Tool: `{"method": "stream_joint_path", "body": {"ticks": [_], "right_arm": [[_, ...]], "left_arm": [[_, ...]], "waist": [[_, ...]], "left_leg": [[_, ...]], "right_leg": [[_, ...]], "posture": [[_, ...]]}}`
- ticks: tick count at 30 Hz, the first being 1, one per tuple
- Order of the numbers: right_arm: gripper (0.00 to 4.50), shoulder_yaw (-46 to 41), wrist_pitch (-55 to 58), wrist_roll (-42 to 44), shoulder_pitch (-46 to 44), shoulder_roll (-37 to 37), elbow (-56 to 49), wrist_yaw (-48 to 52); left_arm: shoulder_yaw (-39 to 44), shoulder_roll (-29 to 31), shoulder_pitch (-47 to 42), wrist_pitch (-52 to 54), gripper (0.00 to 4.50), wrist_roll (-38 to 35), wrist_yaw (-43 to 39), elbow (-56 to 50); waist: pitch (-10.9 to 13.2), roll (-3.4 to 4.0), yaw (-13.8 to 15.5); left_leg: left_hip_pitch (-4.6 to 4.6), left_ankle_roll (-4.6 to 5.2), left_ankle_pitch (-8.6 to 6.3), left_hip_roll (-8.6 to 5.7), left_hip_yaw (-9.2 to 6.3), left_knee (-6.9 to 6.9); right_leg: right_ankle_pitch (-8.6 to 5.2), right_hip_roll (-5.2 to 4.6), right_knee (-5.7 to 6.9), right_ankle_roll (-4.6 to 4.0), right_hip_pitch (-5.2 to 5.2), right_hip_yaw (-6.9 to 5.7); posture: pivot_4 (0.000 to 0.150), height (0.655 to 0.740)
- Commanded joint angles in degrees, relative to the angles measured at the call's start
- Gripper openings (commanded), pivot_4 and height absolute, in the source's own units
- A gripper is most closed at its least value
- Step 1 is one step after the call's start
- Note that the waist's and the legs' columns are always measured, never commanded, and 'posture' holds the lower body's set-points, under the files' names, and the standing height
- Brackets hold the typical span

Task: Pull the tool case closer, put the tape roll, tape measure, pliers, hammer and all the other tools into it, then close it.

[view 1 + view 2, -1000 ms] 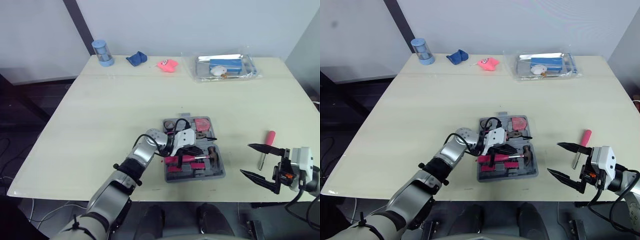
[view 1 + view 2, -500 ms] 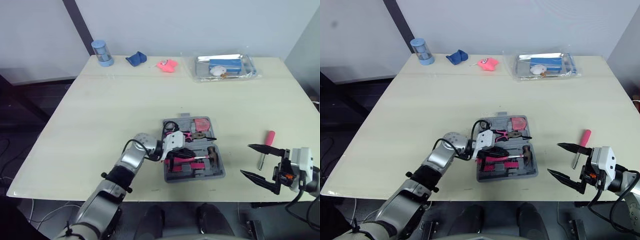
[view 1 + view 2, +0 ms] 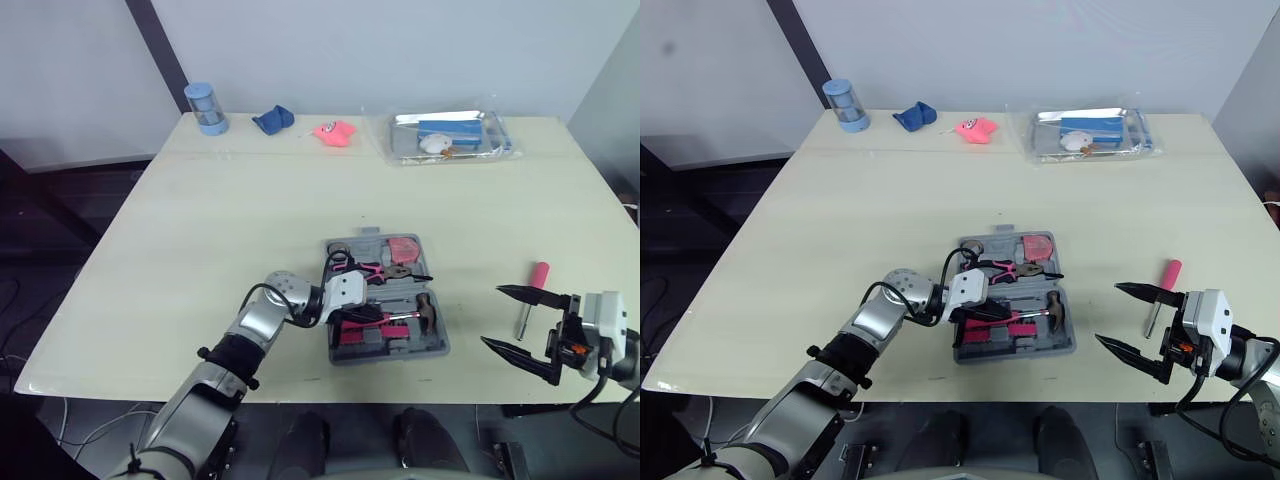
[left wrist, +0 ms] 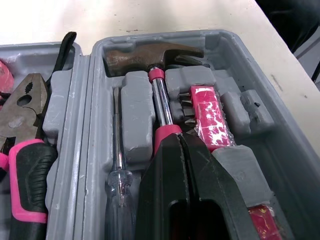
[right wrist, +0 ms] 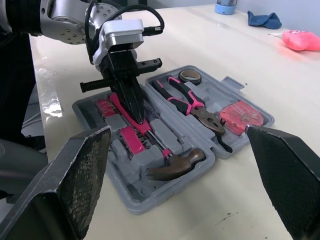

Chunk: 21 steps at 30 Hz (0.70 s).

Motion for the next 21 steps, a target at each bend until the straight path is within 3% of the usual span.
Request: {"method": "stream_joint_path", "body": {"ticks": [1, 10, 21], "right_arm": [[4.50, -1.4, -0.3, 1.3, 0.1, -0.2, -0.7, 0.0], [4.50, -3.8, 0.5, 3.6, 1.7, 2.5, 1.3, -2.7], [4.50, -11.3, -2.9, 2.8, 7.2, 5.4, 10.5, -5.2]], "left_arm": [[-0.4, 0.2, 1.7, -0.6, 0.03, 2.1, 1.9, 4.9], [11.5, 0.4, 4.9, 4.5, 0.03, -11.6, 2.8, -8.7], [29.3, 11.5, 18.5, 16.4, 0.03, -24.0, 7.3, -24.8]], "waist": [[-0.1, 0.06, 0.0], [-0.1, 0.11, 0.0], [0.0, 0.18, 0.0]], "left_leg": [[0.04, 0.00, 0.00, 0.00, 0.00, 0.00], [-0.10, 0.00, 0.00, 0.01, -0.08, -0.03], [-0.09, 0.00, 0.00, 0.04, -0.10, -0.11]], "right_leg": [[0.00, 0.00, 0.00, 0.00, 0.04, 0.00], [0.00, -0.01, -0.01, 0.00, -0.07, -0.06], [-0.01, -0.02, -0.09, -0.02, -0.07, -0.09]], "posture": [[0.150, 0.7400], [0.150, 0.7400], [0.150, 0.7400]]}}
